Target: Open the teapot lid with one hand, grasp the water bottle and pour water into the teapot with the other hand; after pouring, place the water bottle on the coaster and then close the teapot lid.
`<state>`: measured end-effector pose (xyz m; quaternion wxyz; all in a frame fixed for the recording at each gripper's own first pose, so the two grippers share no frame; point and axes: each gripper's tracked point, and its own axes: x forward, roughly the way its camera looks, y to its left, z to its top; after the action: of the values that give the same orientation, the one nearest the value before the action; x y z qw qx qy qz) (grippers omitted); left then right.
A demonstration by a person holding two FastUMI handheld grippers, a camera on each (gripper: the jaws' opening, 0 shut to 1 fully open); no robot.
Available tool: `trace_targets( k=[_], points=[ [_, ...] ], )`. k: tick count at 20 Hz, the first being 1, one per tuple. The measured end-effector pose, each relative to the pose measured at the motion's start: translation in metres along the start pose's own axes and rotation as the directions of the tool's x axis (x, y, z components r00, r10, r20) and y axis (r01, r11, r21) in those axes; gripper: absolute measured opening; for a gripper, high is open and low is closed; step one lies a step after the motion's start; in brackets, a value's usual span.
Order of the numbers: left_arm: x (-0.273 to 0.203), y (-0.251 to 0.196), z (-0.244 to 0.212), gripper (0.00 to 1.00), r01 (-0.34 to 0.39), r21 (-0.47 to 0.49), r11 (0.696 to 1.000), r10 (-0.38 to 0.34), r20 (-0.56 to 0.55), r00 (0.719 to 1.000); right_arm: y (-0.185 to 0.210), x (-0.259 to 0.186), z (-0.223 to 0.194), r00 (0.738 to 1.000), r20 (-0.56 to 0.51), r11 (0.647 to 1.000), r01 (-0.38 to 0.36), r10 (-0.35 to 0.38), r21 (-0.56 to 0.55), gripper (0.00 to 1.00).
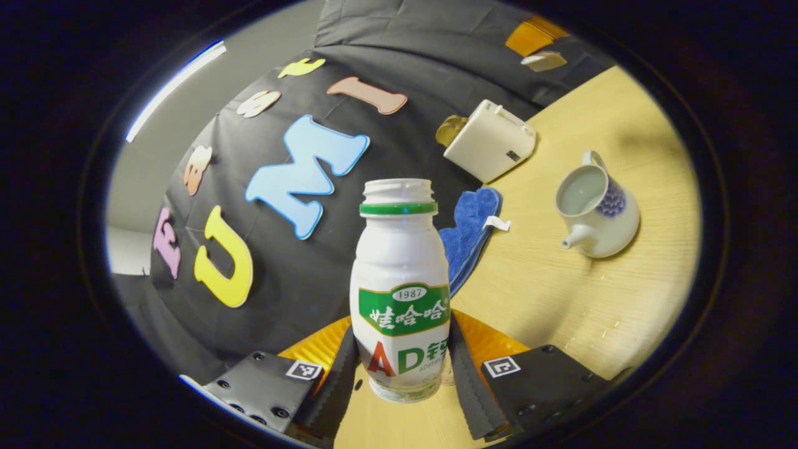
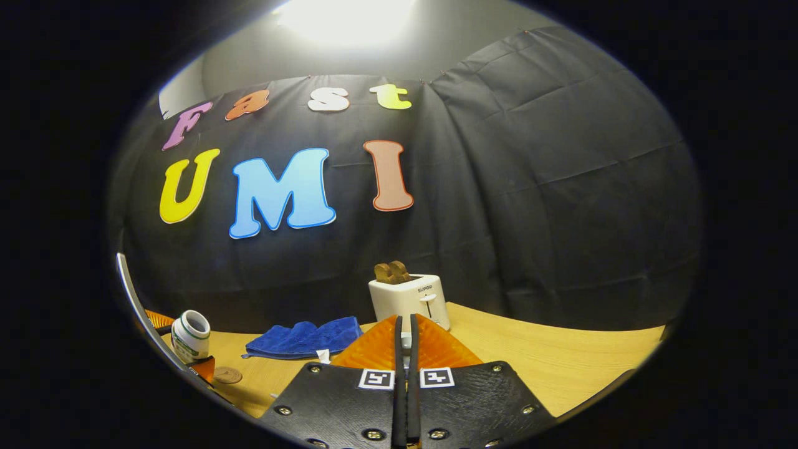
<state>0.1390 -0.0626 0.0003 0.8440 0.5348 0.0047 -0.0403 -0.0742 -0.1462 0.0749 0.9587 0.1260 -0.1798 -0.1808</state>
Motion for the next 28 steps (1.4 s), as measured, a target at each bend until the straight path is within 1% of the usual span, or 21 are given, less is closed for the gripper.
trace_targets(
  k=[4, 6, 7, 10, 14, 17, 18, 19, 20, 21, 22, 25, 26, 27, 28],
  points=[
    [0.009, -0.005, 0.013, 0.84, -0.002, 0.123, 0.992, -0.001, 0.018, 1.000, -0.005, -0.003, 0.005, 1.000, 0.014, 1.000, 0.015, -0.015, -0.016, 0.00],
    [0.013, -0.005, 0.018, 0.79, -0.010, 0.185, 0.983, 0.005, 0.028, 1.000, -0.005, -0.004, 0.007, 1.000, 0.017, 1.000, 0.015, -0.015, -0.019, 0.01],
    [0.014, -0.004, 0.022, 0.83, -0.013, 0.216, 0.976, 0.006, 0.033, 0.999, -0.006, -0.004, 0.007, 1.000, 0.018, 1.000, 0.017, -0.017, -0.018, 0.00],
    [0.018, -0.006, 0.032, 0.83, -0.020, 0.303, 0.953, 0.004, 0.051, 0.999, -0.011, -0.005, 0.011, 0.999, 0.027, 0.999, 0.031, -0.031, -0.013, 0.00],
    [0.017, -0.008, 0.039, 0.83, -0.045, 0.412, 0.910, 0.015, 0.075, 0.997, -0.016, -0.005, 0.011, 0.999, 0.024, 0.999, 0.045, -0.045, 0.002, 0.00],
    [0.016, -0.008, 0.047, 0.83, -0.057, 0.468, 0.882, 0.016, 0.092, 0.996, -0.015, -0.003, 0.009, 0.999, 0.018, 0.999, 0.041, -0.041, 0.004, 0.00],
    [0.018, -0.007, 0.049, 0.78, -0.062, 0.485, 0.872, 0.018, 0.096, 0.995, -0.014, -0.004, 0.009, 0.999, 0.017, 0.999, 0.038, -0.038, 0.000, 0.00],
    [0.021, -0.007, 0.051, 0.78, -0.066, 0.498, 0.864, 0.020, 0.099, 0.995, -0.013, -0.004, 0.009, 0.999, 0.017, 0.999, 0.035, -0.035, -0.002, 0.00],
    [0.024, -0.008, 0.052, 0.83, -0.066, 0.509, 0.858, 0.018, 0.099, 0.995, -0.012, -0.004, 0.010, 0.999, 0.018, 1.000, 0.030, -0.030, -0.003, 0.00],
    [0.024, -0.007, 0.053, 0.78, -0.068, 0.519, 0.852, 0.017, 0.101, 0.995, -0.011, -0.005, 0.010, 1.000, 0.019, 1.000, 0.025, -0.025, -0.001, 0.00],
    [0.024, -0.007, 0.054, 0.83, -0.072, 0.530, 0.845, 0.019, 0.104, 0.994, -0.010, -0.005, 0.011, 1.000, 0.019, 1.000, 0.024, -0.024, 0.001, 0.00],
    [0.025, -0.004, 0.059, 0.83, -0.091, 0.570, 0.816, 0.027, 0.120, 0.992, -0.011, -0.004, 0.009, 1.000, 0.016, 1.000, 0.027, -0.027, 0.002, 0.00],
    [0.026, -0.003, 0.060, 0.78, -0.097, 0.580, 0.809, 0.029, 0.126, 0.992, -0.011, -0.004, 0.009, 1.000, 0.015, 1.000, 0.027, -0.027, 0.001, 0.00],
    [0.027, -0.003, 0.062, 0.83, -0.103, 0.589, 0.801, 0.032, 0.129, 0.991, -0.011, -0.004, 0.009, 1.000, 0.016, 1.000, 0.025, -0.025, 0.000, 0.00],
    [0.027, -0.002, 0.063, 0.83, -0.107, 0.597, 0.795, 0.035, 0.132, 0.991, -0.010, -0.004, 0.010, 1.000, 0.017, 1.000, 0.024, -0.024, -0.001, 0.00]
  ],
)
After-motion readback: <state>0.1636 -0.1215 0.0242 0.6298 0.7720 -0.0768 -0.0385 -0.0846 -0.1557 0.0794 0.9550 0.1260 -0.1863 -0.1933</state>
